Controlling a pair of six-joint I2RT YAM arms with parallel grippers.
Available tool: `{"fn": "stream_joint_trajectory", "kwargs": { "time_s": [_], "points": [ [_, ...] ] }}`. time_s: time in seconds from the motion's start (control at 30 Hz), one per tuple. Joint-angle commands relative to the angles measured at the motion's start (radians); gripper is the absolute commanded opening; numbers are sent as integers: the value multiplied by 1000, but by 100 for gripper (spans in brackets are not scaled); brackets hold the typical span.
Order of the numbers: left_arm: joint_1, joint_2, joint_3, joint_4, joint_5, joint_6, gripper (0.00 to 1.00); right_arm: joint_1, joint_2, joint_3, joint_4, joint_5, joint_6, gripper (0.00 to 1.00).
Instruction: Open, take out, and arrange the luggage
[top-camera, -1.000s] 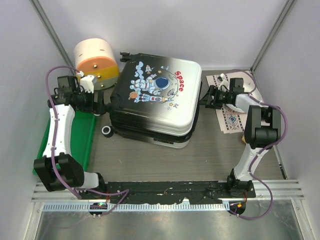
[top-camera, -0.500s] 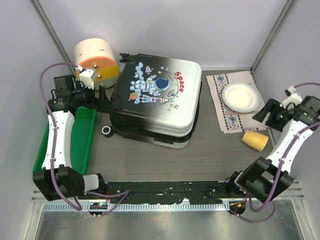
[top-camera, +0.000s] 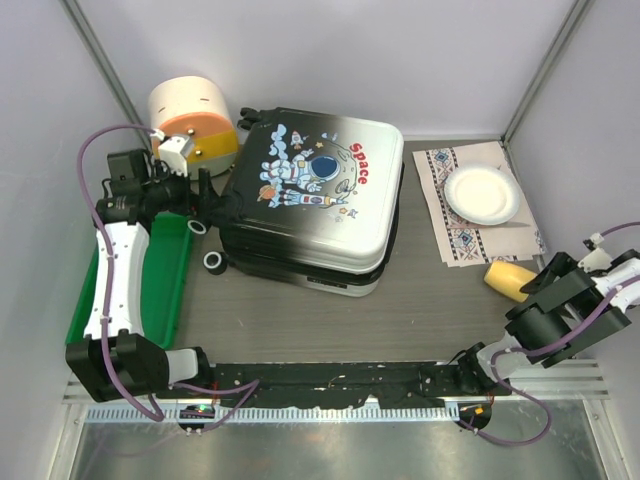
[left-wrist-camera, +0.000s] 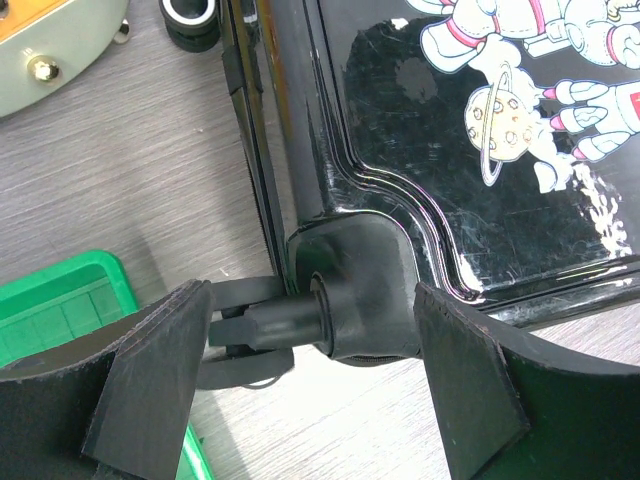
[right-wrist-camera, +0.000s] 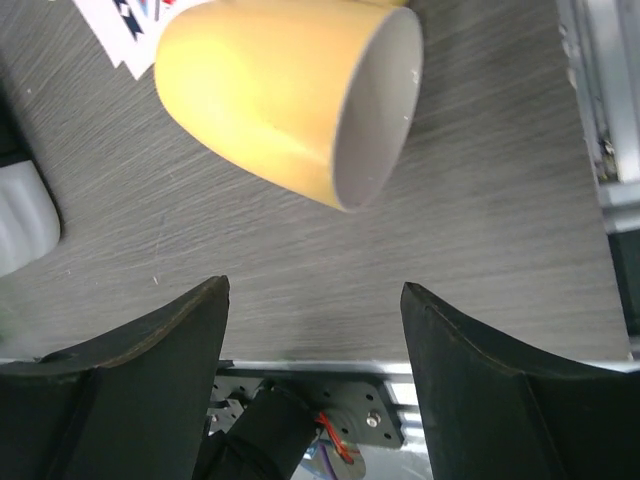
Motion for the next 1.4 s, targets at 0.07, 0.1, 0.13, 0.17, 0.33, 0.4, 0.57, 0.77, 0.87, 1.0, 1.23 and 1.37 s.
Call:
{"fn": "stream_joint_trajectory", "kwargs": {
  "time_s": [0.07,0.1,0.13,0.17,0.33,0.4,0.57,0.77,0.87,1.0,1.23,1.37],
  "points": [
    [-4,-48,10,34,25,8,85,16,33,-74,118,-133,-52,75],
    [-5,-49,10,33,26,11,85,22,63,-66,153,-119,-21,75],
    [-4,-51,13,31,26,13,85,22,77,-55,146,-147,-50,74],
    [-4,-52,13,30,28,17,86,24,88,-54,152,-153,-46,74],
    [-4,-48,16,24,25,28,85,63,139,-68,212,-213,-73,74],
    [-4,-43,16,22,26,37,85,88,165,-69,226,-227,-73,73],
    [-2,-40,9,11,17,59,85,155,206,-60,276,-270,-21,66],
    [-4,-42,1,10,14,65,84,205,144,-22,287,-241,34,31],
    [-4,-43,-5,21,16,59,84,225,87,40,253,-163,31,5],
    [-5,-45,-14,48,20,30,83,300,53,209,177,-41,-3,1],
    [-7,-59,-43,70,0,-9,83,497,166,501,-27,209,-52,1],
    [-11,-76,-70,74,-30,-26,83,576,257,577,-53,313,-46,1]
  ]
}}
